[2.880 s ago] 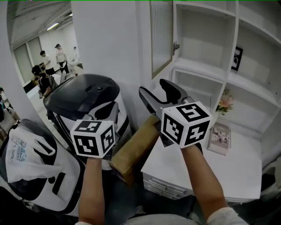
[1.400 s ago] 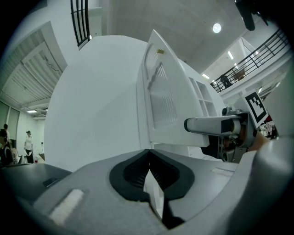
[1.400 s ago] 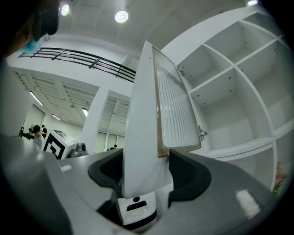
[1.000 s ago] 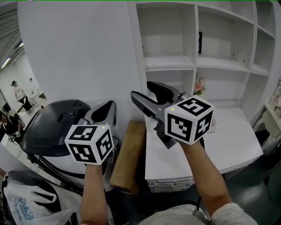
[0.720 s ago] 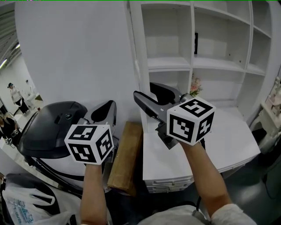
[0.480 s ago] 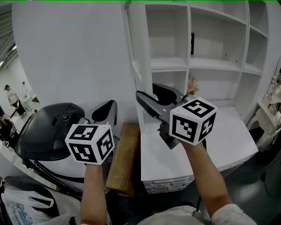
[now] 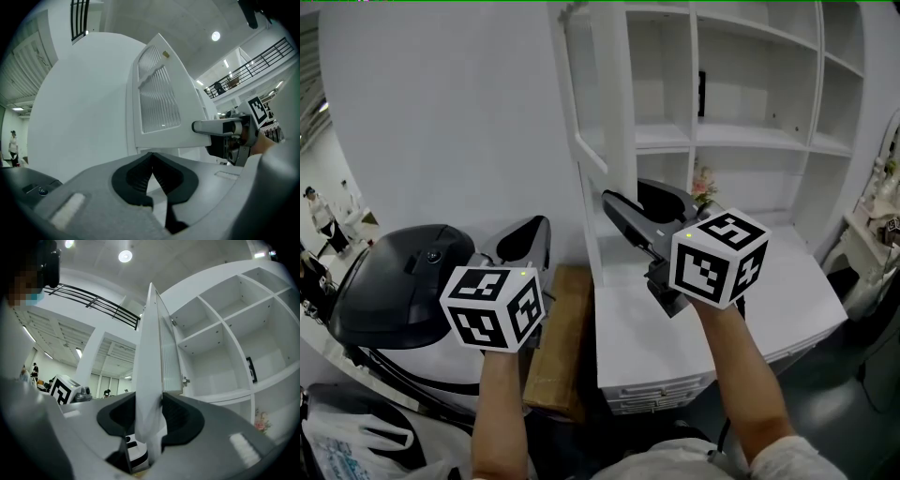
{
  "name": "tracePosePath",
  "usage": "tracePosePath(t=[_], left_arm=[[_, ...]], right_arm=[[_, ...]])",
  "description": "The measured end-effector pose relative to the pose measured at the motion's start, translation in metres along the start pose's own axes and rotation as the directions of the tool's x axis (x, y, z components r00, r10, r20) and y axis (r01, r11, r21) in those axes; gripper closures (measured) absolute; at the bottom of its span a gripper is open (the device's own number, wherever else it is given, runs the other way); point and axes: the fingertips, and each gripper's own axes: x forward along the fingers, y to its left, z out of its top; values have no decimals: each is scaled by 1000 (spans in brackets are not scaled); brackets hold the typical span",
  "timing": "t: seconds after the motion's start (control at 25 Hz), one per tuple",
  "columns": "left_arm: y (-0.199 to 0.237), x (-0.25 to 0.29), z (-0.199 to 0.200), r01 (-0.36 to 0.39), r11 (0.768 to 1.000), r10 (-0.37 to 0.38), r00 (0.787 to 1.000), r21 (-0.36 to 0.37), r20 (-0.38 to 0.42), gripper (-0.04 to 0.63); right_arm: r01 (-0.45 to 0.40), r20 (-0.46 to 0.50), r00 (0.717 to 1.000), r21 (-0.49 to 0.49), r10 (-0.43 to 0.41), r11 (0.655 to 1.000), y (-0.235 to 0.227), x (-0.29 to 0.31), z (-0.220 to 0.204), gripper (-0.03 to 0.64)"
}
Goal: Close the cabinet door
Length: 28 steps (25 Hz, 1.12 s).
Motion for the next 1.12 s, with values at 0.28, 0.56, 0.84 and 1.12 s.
tracePosePath(t=[0.28,0.56,0.84,1.12], left_arm=[[-9,11,1,27,1000,-27,1000,-2,-1,595],[-19,26,2,53,999,-53,999,1,8,595],[-36,45,-1,86,996,-86,996,5,1,595],[-53,62,6,103,995,-103,995,17,10,595]], right_arm=[[36,-8,999,-5,-37,999,-15,-9,2,479],[94,7,996,18,-94,995,-43,-20,5,508],[158,4,987,-23,-158,987,-71,-30,6,535],[179,11,984,-14,-179,984,-99,-39,9,538]])
